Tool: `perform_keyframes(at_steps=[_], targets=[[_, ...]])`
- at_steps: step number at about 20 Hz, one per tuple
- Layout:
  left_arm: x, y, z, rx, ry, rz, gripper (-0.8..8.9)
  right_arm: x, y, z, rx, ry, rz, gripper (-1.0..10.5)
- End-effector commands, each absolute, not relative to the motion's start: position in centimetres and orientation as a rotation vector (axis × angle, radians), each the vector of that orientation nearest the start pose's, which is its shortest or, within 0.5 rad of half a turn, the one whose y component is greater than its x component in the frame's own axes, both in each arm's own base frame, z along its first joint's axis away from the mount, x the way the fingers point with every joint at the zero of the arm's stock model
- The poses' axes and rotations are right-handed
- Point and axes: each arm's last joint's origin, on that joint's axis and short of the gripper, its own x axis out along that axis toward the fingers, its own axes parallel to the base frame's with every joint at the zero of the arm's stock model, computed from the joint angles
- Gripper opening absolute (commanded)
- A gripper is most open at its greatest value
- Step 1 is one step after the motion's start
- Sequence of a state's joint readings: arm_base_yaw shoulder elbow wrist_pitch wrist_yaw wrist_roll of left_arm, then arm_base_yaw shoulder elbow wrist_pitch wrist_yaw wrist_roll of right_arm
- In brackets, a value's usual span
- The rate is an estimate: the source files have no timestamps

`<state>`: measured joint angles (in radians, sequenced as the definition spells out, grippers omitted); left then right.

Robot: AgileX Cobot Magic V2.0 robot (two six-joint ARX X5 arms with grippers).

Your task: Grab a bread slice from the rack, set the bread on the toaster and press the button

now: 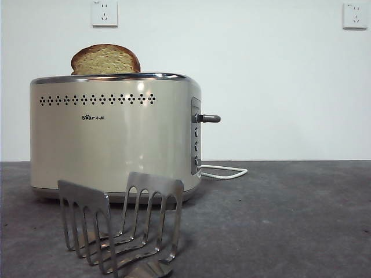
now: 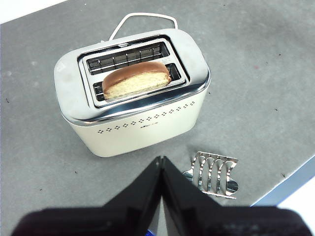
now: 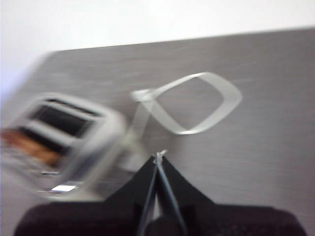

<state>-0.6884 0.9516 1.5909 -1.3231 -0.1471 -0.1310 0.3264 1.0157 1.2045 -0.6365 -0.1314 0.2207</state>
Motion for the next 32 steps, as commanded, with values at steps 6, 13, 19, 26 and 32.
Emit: perform_keyframes(at_steps=[6,13,19,26,32], targets=[[10.2,-7.9,44.4,0.195,0.732,-0.467,-0.03,11.0,2.7,40.8,-0.101,0.354,-0.008,0.0],[13.8,-10.9,42.5,0.256,0.861,-0.447,-0.03,10.0,2.1,38.5,-0.226,0.606,-0.117,0.0],[14.7,-10.5,42.3,0.236,0.880,-0.409,-0.03,10.8,2.4,35.8,-0.378,0.981,-0.115,0.0],[16.5,-4.0,42.6,0.052,0.880,-0.072,-0.03,14.0,3.4,34.5,-0.418,1.080,-0.114,0.0],[13.9,-0.3,36.4,0.063,0.754,0.147,-0.03,16.5,4.3,34.1,-0.392,1.018,-0.114,0.0]])
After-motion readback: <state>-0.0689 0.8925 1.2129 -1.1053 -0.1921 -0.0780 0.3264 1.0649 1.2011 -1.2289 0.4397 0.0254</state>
